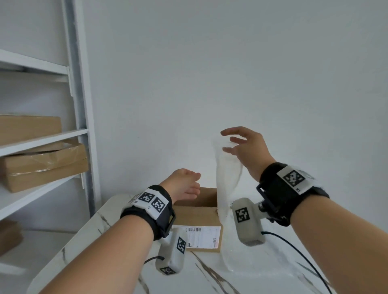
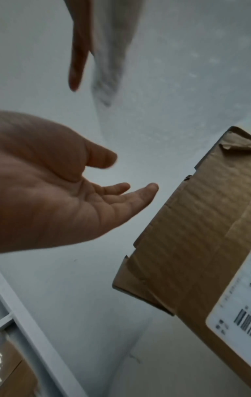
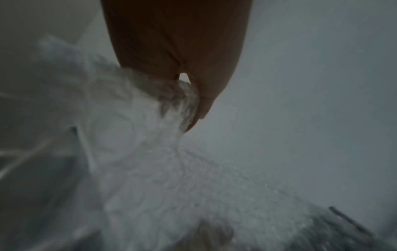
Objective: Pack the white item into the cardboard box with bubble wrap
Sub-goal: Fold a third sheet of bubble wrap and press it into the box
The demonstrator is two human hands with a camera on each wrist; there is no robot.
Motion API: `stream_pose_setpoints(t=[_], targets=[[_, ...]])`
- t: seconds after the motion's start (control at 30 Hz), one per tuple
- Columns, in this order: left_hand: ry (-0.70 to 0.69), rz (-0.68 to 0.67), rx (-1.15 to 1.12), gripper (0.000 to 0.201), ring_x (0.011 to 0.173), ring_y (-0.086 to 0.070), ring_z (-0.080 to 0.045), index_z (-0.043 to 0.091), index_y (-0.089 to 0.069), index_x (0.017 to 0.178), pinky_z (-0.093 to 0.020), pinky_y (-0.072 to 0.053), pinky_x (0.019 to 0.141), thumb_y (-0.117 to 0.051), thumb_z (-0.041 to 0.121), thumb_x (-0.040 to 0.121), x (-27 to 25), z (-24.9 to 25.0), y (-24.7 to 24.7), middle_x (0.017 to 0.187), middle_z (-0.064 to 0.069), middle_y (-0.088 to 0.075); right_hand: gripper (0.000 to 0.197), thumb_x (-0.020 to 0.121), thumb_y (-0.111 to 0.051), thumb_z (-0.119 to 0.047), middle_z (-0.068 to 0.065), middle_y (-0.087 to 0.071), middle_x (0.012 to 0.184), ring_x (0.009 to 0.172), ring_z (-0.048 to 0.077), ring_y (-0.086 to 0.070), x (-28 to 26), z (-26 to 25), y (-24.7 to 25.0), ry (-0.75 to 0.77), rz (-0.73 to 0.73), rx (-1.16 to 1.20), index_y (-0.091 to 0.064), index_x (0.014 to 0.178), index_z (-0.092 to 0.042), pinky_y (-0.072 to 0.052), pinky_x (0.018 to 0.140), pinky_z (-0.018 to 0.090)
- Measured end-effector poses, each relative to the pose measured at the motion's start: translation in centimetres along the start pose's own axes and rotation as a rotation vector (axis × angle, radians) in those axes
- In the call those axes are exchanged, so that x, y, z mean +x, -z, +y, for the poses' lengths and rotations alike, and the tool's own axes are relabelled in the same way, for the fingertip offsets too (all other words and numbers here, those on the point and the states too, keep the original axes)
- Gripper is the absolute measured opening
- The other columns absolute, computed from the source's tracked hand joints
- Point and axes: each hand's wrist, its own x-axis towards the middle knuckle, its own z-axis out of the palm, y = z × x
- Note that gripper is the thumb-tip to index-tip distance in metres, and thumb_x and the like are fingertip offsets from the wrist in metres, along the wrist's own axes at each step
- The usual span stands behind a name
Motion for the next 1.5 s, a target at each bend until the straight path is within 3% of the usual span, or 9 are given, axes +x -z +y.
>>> stream_pose_setpoints(t=[0.17,0.33,0.6,0.7,0.87,1.0,1.17,1.3,1.5], targets=[[0.074,-0.195,-0.319,0.079,0.111,-0.063,-0.034,0.024,-0.024,0.150,-0.046,-0.050,0.094,-0.043,0.068,0.087,-0.6,0.1,0.7,0.127,-0.020,-0.061,0.045,0.077,-0.051,0.024,0.000,-0.062,0.120,0.116,0.019,-0.056,0.4,-1.3,0.1,-0.066,-0.009,0.311,-0.070,0.079,-0.016,-0.051,0.099,0.037],[0.147,-0.246,-0.314,0.093,0.114,-0.061,-0.041,0.039,-0.001,0.152,-0.049,-0.048,0.096,-0.044,0.078,0.078,0.0,-0.1,0.8,0.132,-0.027,-0.055,0.044,0.081,-0.049,0.025,0.004,-0.060,0.121,0.121,0.021,-0.055,0.0,-0.2,0.9,-0.162,0.018,0.435,-0.069,0.082,-0.015,-0.055,0.077,0.018],[-0.199,0.022,-0.289,0.048,0.066,-0.054,-0.014,0.017,-0.057,0.132,-0.025,-0.051,0.072,-0.058,-0.004,0.090,0.1,-0.8,2.3,0.078,-0.004,-0.058,0.057,0.076,-0.044,0.024,0.006,-0.047,0.143,0.104,0.014,-0.060,-0.9,3.0,2.8,-0.195,0.042,-0.005,-0.075,0.076,-0.024,-0.050,0.100,0.040],[-0.243,0.103,-0.034,0.036,0.077,-0.059,-0.014,0.010,-0.069,0.115,-0.019,-0.051,0.075,-0.067,-0.006,0.083,0.0,-1.0,3.4,0.080,-0.001,-0.061,0.056,0.078,-0.042,0.026,0.001,-0.034,0.153,0.098,0.011,-0.059,-1.6,4.1,3.1,-0.232,-0.007,-0.173,-0.074,0.081,-0.020,-0.054,0.093,0.041],[-0.338,0.267,0.287,0.031,0.074,-0.060,-0.006,0.012,-0.075,0.101,-0.014,-0.044,0.069,-0.082,0.005,0.072,0.2,-1.4,3.4,0.075,0.005,-0.065,0.049,0.081,-0.043,0.017,0.003,-0.069,0.114,0.100,0.017,-0.065,-2.5,4.5,2.4,-0.146,-0.087,-0.450,-0.074,0.095,-0.018,-0.053,0.080,0.023],[-0.403,0.294,0.432,0.010,0.078,-0.053,-0.008,0.021,-0.071,0.077,-0.022,-0.040,0.076,-0.081,0.021,0.075,-0.1,-0.5,2.8,0.073,0.012,-0.057,0.041,0.078,-0.054,0.000,-0.007,-0.071,0.110,0.107,0.011,-0.063,-2.8,3.3,1.6,-0.056,-0.206,-0.716,-0.071,0.108,-0.022,-0.046,0.094,0.024],[-0.430,0.181,0.429,0.016,0.094,-0.053,-0.012,0.010,-0.070,0.095,-0.022,-0.042,0.073,-0.074,0.018,0.082,-1.0,2.1,2.4,0.100,0.000,-0.064,0.031,0.073,-0.070,-0.041,-0.017,-0.069,0.097,0.096,0.009,-0.060,-2.9,1.2,-0.3,0.006,-0.406,-1.039,-0.068,0.104,-0.034,-0.040,0.096,0.036],[-0.464,0.269,0.209,0.050,0.111,-0.052,-0.013,0.015,-0.057,0.126,-0.023,-0.043,0.086,-0.075,0.026,0.081,-1.1,2.9,2.7,0.119,0.003,-0.057,0.009,0.077,-0.070,-0.023,-0.008,-0.068,0.067,0.064,0.012,-0.060,-2.4,1.1,-0.9,-0.045,-0.243,-0.692,-0.072,0.071,-0.016,-0.052,0.066,0.029],[-0.192,0.060,-0.160,0.107,0.126,-0.053,-0.022,0.013,-0.028,0.150,-0.043,-0.040,0.108,-0.083,0.043,0.062,-1.3,1.8,2.9,0.142,-0.010,-0.050,0.011,0.084,-0.071,-0.020,0.003,-0.068,0.079,0.067,0.013,-0.060,-2.1,0.8,0.4,-0.311,-0.128,0.100,-0.067,0.081,-0.010,-0.053,0.068,0.026]])
